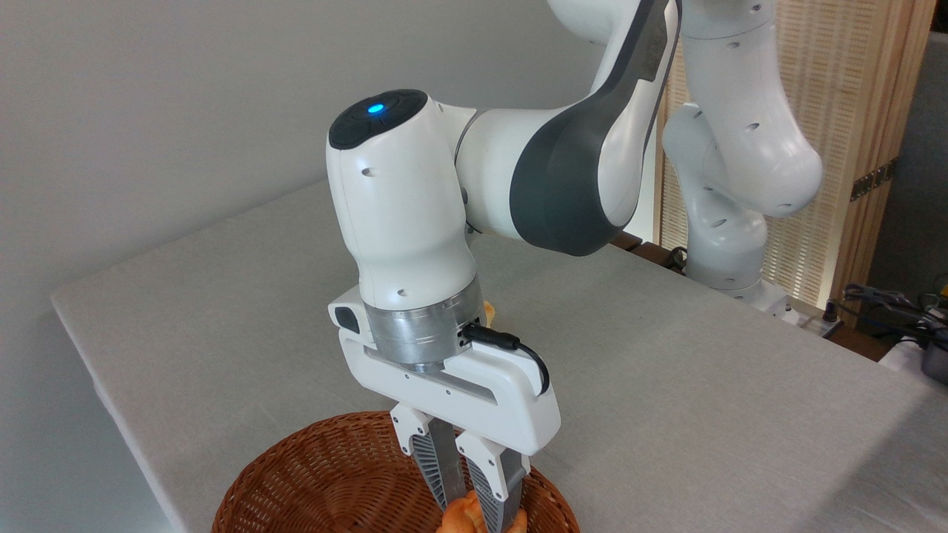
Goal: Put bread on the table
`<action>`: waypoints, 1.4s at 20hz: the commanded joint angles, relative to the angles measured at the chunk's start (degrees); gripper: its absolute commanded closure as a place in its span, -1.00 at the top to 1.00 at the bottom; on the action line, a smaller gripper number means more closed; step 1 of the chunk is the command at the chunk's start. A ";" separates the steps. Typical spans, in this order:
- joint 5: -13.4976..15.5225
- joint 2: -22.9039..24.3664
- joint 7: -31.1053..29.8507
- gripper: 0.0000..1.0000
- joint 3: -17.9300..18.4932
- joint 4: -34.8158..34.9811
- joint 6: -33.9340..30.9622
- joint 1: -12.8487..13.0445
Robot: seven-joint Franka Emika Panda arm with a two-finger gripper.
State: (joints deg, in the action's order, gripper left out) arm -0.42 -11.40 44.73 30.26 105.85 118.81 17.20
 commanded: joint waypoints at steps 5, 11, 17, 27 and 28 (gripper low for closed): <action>1.92 7.87 0.71 -0.07 -2.82 -0.21 0.72 0.82; 1.92 13.24 0.71 -0.01 -4.24 0.32 -7.17 1.43; 1.92 20.36 0.80 0.04 -5.12 9.45 -10.62 2.23; 1.21 20.81 1.06 1.00 -5.12 18.16 -10.53 5.21; 1.21 20.63 0.97 1.00 -5.12 18.16 -10.53 5.39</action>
State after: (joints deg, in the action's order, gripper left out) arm 0.60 9.64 44.80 24.88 123.85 108.04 21.16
